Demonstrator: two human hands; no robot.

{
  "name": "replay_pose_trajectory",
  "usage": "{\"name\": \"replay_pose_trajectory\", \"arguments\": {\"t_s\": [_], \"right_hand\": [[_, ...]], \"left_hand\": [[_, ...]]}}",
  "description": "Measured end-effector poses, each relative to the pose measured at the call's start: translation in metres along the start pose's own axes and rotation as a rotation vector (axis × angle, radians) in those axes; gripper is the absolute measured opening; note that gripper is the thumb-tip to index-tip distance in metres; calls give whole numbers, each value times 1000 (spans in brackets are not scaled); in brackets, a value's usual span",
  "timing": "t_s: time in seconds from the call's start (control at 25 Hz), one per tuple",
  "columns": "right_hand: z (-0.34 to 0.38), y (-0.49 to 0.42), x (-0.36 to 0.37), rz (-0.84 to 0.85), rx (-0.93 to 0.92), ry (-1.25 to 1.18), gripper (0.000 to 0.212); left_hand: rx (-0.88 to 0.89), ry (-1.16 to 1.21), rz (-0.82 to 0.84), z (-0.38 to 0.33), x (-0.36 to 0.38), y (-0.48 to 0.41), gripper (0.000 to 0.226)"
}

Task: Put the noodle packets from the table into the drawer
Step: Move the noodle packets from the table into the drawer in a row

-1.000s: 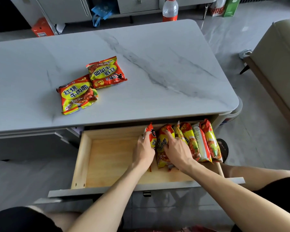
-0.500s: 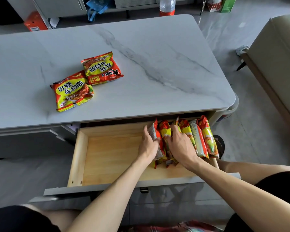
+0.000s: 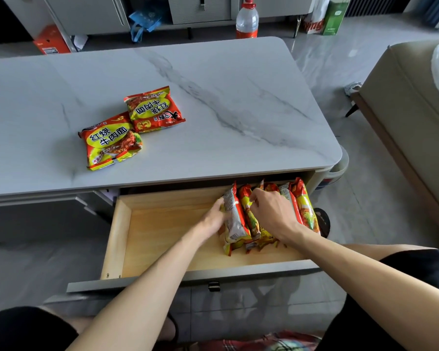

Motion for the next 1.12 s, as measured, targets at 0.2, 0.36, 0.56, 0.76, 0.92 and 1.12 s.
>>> {"name": "replay_pose_trajectory", "arguments": {"t_s": [0.2, 0.36, 0.56, 0.76, 0.92, 1.12], "right_hand": [[35, -22, -45, -163, -8, -90, 20], [79, -67, -68, -5, -47, -374, 24], [146, -136, -62, -23, -124, -430, 28], [195, -227, -54, 104, 63, -336, 52], [213, -287, -50, 203, 187, -408, 68], [221, -309, -46, 280, 181, -521, 42]], "left_hand": [[130, 50, -80, -45, -40, 35, 36], [482, -41, -599, -82, -129, 56, 19], [343, 64, -1091, -105, -243, 34, 49], [151, -8, -995, -119, -275, -3, 93], [189, 44, -959, -121, -290, -29, 81], [266, 177, -841, -116, -301, -36, 41]]}}
Point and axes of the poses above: each hand's wrist, its own y-axis away from the middle knuckle, its own x-axis out of the palm, z = x × y, the point moved 1 cm from there along -y, towards the middle knuckle, and after that the axes turned 14 degrees about y, right-handed, at the moved point
